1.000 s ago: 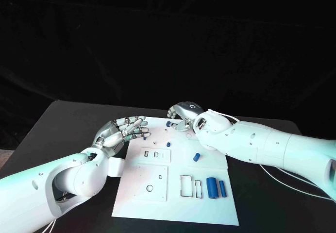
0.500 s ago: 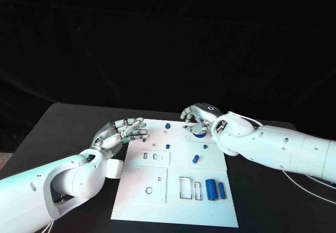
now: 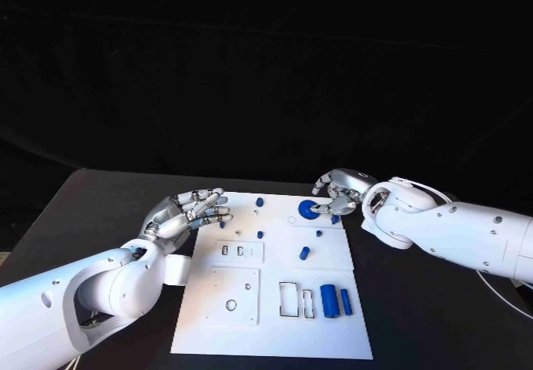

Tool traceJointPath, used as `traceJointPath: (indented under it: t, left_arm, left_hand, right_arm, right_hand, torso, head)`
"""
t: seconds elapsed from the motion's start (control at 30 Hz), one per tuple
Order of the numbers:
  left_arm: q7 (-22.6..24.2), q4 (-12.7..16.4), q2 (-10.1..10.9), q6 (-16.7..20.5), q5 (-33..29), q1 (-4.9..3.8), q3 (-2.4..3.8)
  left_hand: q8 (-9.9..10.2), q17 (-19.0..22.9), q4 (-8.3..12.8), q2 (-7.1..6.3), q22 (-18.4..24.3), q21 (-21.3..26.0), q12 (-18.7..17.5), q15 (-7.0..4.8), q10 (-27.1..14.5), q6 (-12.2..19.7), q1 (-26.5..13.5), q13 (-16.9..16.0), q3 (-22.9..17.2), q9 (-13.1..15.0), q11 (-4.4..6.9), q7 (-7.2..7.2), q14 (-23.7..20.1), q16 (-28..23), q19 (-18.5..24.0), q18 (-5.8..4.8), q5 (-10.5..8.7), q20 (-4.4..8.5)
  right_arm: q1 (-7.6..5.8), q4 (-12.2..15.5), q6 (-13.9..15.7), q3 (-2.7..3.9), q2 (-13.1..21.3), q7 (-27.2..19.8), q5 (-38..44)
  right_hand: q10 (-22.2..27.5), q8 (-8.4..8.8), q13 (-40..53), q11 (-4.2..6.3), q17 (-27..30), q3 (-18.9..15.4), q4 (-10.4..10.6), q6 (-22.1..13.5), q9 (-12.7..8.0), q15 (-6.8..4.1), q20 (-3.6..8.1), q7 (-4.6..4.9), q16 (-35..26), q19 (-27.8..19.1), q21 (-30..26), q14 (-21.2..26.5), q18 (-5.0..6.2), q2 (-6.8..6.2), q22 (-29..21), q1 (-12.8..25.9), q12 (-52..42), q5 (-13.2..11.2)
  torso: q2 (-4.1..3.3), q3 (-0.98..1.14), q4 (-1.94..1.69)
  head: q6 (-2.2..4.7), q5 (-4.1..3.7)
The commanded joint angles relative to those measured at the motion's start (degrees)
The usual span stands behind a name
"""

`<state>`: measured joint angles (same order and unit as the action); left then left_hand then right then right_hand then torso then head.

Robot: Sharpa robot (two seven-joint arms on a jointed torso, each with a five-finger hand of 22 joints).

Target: Assemble the parts on the task board

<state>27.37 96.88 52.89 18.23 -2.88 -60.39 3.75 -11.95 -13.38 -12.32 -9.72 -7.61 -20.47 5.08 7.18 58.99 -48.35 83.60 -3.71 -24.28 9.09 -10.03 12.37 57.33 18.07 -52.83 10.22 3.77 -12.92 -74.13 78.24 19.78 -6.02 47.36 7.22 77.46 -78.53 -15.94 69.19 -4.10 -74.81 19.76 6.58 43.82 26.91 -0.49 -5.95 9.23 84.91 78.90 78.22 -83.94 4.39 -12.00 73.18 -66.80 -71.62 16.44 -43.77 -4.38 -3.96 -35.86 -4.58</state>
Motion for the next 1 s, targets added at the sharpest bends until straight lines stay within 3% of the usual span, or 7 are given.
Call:
traceJointPath:
  t: [0.03,0.3,0.63,1.0]
  left_arm:
    - [0.26,0.14,-0.09,-1.15,-0.27,-0.06,0.04]
    - [0.20,0.13,-0.19,-1.23,-0.27,-0.06,0.04]
    - [0.13,0.15,-0.17,-1.27,-0.27,-0.06,0.04]
    - [0.05,0.09,-0.08,-1.22,-0.27,-0.06,0.04]
  left_hand:
    - [0.24,-0.08,-0.03,-0.07,0.08,-0.09,-0.21,0.28,0.10,0.02,-0.19,0.03,-0.24,-0.08,-0.44,1.58,-0.12,-0.27,0.07,0.20,-0.19,-0.23]
    - [0.25,-0.10,0.00,-0.06,0.07,-0.11,-0.23,0.28,0.11,0.02,-0.17,0.02,-0.27,-0.08,-0.45,1.59,-0.11,-0.27,0.05,0.21,-0.19,-0.23]
    - [0.27,-0.12,0.06,-0.05,0.07,-0.15,-0.26,0.28,0.12,0.03,-0.16,0.02,-0.33,-0.09,-0.46,1.60,-0.10,-0.29,0.00,0.22,-0.19,-0.22]
    - [0.27,-0.12,0.06,-0.05,0.07,-0.15,-0.26,0.28,0.12,0.03,-0.16,0.02,-0.33,-0.09,-0.46,1.60,-0.10,-0.29,0.00,0.22,-0.19,-0.22]
  right_arm:
    - [0.00,-0.89,-4.58,0.02,-0.37,1.65,-2.77]
    - [0.16,-3.05,-4.98,-0.02,-1.96,1.14,-3.58]
    - [0.26,-5.86,-5.39,-0.13,-4.19,0.61,-3.80]
    - [0.55,-6.55,-6.80,-0.30,-5.10,0.53,-3.57]
  right_hand:
    - [-0.59,-0.29,1.87,-0.11,-1.69,-0.54,-0.03,-0.37,0.19,0.41,-0.12,0.01,0.39,0.49,0.28,-3.47,-0.48,-0.10,0.30,-0.70,-1.71,0.15]
    - [-1.51,-0.71,4.53,-0.30,-3.47,-0.89,0.20,-0.96,0.49,0.64,-0.27,0.19,1.16,0.88,0.66,-3.78,-0.60,0.19,0.98,-1.50,-4.15,0.18]
    - [-1.88,-1.03,5.70,-0.41,-4.67,-0.93,0.42,-1.15,0.68,0.76,-0.38,0.28,1.64,1.10,0.91,-3.99,-0.68,0.49,1.43,-1.83,-5.21,0.16]
    - [-2.50,-1.80,7.22,-0.39,-5.73,-0.36,0.45,-0.58,1.01,0.80,-0.46,0.22,2.09,1.37,1.23,-4.16,-0.78,1.16,2.01,-2.63,-6.59,-0.10]
  torso:
    - [-0.05,-0.03,0.04]
    - [-0.09,-0.02,-0.19]
    - [-0.17,0.01,-0.21]
    - [-0.18,-0.01,-0.18]
  head:
    - [-0.02,-0.09]
    - [-0.26,-0.09]
    - [-0.49,0.01]
    - [-0.73,0.18]
